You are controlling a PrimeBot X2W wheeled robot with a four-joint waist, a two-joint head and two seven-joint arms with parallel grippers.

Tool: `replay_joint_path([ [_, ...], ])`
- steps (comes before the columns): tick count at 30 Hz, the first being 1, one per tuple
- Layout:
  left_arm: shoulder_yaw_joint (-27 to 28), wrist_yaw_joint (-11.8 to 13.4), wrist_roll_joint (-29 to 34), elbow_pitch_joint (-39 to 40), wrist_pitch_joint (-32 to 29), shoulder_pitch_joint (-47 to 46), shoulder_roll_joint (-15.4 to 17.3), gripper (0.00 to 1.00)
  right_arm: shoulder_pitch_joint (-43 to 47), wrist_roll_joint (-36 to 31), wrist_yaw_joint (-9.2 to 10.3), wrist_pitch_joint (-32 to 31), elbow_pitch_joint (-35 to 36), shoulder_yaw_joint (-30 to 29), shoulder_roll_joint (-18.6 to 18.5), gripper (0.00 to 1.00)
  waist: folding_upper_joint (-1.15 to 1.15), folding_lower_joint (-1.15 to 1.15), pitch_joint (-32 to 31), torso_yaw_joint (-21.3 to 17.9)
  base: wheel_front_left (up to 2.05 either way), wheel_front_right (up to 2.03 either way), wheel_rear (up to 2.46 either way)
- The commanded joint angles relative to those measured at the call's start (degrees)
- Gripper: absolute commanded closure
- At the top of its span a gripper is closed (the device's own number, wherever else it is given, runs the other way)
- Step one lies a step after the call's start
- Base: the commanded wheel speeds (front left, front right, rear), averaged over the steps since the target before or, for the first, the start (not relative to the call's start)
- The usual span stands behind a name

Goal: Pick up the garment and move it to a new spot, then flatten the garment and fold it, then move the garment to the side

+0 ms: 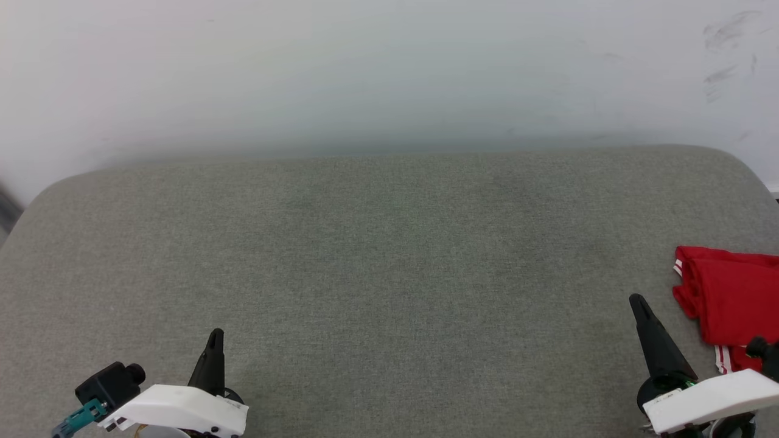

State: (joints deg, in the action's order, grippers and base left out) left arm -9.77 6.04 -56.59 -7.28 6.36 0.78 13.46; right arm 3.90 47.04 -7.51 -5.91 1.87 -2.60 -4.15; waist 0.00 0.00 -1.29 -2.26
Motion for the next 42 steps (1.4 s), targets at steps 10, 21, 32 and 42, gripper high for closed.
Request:
replay_joint_path([
  [10, 3.1, -2.6, -7.0, -0.8, -2.1, -2.3, -1.6, 1.0, -3.0, 9.0, 0.01, 0.6, -2.4, -0.1, -0.6, 1.0, 0.0, 0.0, 0.2, 0.3, 0.0, 0.0, 0.0],
  [21, 5.4, -4.8, -12.8, -1.9, -3.9, -3.3, -3.1, 1.0, -4.5, 16.4, 0.01, 0.8, -4.9, -0.4, -0.6, 1.0, 0.0, 0.0, 0.4, 0.6, 0.0, 0.0, 0.0],
  [32, 7.3, -6.5, -17.4, -2.8, -5.5, -4.2, -4.3, 1.0, -5.7, 22.4, 0.01, 0.9, -7.0, -0.6, -0.6, 1.0, 0.0, 0.0, 0.5, 0.8, 0.0, 0.0, 0.0],
  [42, 9.0, -8.2, -21.7, -3.7, -6.9, -4.8, -5.6, 1.0, -6.7, 27.8, 0.01, 1.0, -9.0, -0.9, -0.6, 1.0, 0.0, 0.0, 0.7, 1.1, 0.0, 0.0, 0.0],
])
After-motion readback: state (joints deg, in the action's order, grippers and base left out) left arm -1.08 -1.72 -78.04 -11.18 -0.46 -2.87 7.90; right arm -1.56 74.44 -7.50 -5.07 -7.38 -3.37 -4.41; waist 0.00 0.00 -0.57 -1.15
